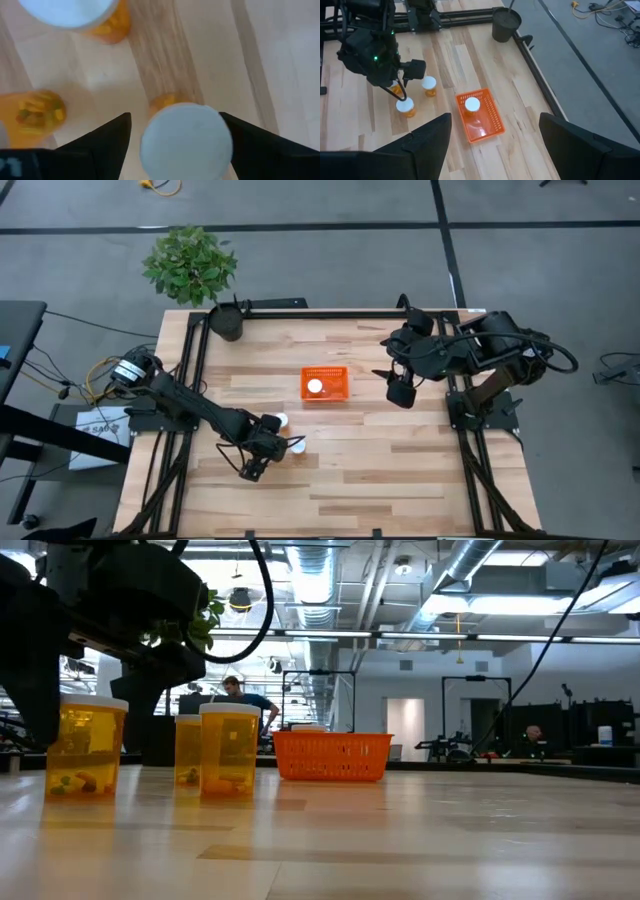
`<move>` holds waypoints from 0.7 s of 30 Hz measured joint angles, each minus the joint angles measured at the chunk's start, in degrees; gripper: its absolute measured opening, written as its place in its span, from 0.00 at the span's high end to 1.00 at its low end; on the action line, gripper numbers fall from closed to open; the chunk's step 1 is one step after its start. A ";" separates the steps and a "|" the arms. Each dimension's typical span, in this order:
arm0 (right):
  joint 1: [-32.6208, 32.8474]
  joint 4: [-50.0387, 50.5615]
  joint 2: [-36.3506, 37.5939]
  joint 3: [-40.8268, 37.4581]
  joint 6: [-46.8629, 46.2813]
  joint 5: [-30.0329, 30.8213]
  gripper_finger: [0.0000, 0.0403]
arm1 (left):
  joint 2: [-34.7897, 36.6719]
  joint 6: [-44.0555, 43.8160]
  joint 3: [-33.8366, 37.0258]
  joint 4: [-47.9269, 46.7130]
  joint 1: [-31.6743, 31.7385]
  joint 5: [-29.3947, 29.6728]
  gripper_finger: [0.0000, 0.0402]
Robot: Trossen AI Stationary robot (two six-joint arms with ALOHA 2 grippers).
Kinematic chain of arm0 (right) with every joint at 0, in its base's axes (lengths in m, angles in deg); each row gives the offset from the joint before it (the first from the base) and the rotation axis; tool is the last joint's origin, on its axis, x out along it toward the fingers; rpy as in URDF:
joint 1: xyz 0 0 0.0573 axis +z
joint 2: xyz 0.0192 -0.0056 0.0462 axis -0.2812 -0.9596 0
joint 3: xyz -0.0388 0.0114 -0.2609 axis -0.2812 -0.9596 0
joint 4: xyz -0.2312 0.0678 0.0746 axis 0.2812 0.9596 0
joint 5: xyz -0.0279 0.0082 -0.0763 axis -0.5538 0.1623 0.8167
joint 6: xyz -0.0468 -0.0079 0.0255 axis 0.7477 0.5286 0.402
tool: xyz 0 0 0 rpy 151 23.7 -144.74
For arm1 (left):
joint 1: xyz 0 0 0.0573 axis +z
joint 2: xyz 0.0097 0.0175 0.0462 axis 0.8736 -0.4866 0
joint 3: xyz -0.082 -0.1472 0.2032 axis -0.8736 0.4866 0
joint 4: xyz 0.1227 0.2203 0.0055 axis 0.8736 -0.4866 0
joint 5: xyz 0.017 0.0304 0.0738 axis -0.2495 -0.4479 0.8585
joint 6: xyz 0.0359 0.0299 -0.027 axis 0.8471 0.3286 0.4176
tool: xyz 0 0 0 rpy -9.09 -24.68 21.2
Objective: Pick and place pill bottles into a basket
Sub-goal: Put the orange pill bottle into the orange basket
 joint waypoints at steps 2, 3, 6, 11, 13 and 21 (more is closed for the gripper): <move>0.00 0.01 0.00 0.00 0.00 0.00 0.26 | 0.00 0.05 0.00 0.04 0.06 -0.01 0.33; 0.00 0.01 0.00 0.00 0.00 0.00 0.26 | 0.00 0.10 0.00 0.04 0.07 0.01 0.34; 0.00 0.00 0.00 0.00 0.05 0.00 0.26 | 0.00 0.24 0.00 0.01 0.05 -0.05 0.37; 0.00 0.01 0.00 0.00 0.36 0.00 0.26 | 0.00 0.22 -0.04 -0.05 0.17 -0.72 0.41; 0.00 0.01 0.00 0.00 0.39 0.00 0.26 | 0.04 0.21 -0.04 -0.05 0.21 -1.10 0.42; -0.90 -0.01 0.00 0.00 2.42 -8.19 0.26 | 0.07 0.13 -0.07 -0.27 0.66 -2.20 0.47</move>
